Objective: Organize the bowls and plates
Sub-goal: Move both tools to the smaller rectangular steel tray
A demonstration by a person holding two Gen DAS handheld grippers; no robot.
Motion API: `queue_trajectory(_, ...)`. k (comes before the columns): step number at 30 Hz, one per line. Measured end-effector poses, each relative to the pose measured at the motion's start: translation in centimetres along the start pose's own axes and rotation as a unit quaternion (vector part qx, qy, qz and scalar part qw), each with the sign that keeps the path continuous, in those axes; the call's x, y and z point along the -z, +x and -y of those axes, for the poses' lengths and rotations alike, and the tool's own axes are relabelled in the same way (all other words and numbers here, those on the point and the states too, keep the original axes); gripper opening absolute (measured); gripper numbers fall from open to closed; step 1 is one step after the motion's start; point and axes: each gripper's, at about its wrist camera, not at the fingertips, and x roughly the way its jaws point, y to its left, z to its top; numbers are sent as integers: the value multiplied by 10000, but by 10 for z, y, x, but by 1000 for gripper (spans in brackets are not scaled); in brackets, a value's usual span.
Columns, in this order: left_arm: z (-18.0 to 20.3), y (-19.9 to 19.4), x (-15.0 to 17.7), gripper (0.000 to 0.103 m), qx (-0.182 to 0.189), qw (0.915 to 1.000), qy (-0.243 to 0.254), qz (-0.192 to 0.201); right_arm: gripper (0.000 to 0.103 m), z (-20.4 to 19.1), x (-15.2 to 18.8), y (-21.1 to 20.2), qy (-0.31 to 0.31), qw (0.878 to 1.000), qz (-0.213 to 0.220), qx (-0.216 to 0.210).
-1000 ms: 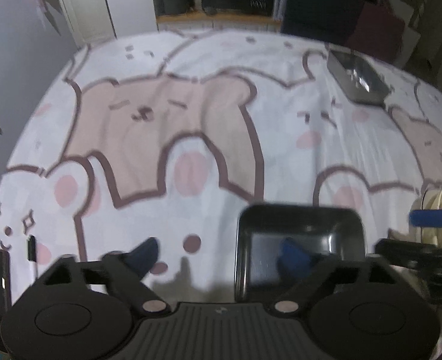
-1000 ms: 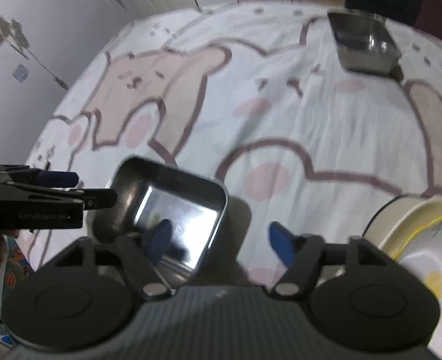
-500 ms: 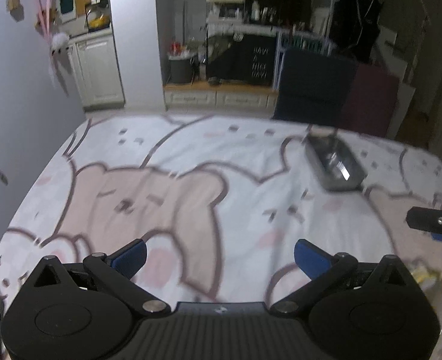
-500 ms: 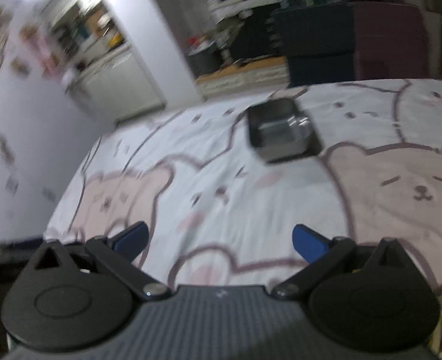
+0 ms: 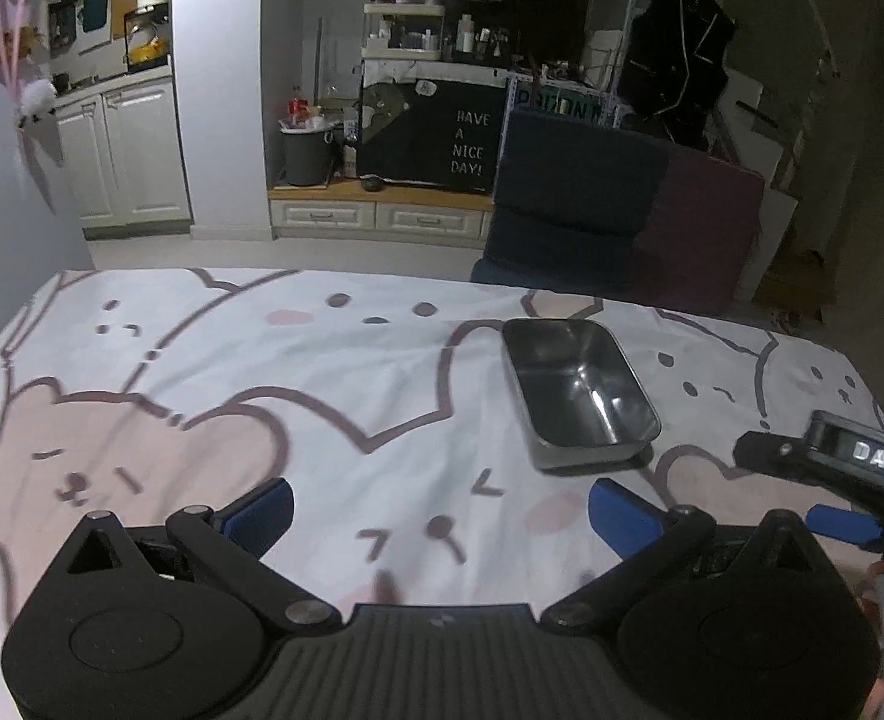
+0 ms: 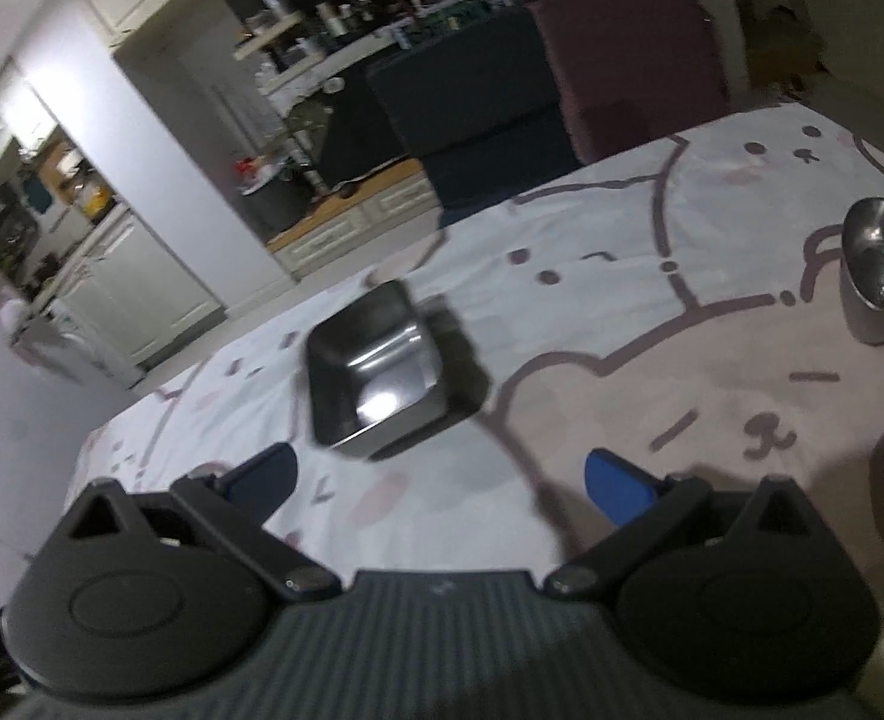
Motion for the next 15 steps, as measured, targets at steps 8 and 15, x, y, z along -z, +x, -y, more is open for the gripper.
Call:
queue_trajectory(8, 8, 53, -21, 103, -15, 9991, -429, -31, 103, 16, -21, 56, 284, 9990, -159, 300)
queue_trajectory(15, 3, 87, -27, 103, -101, 9971, -730, -199, 103, 2, -32, 86, -151, 9976, -115, 662)
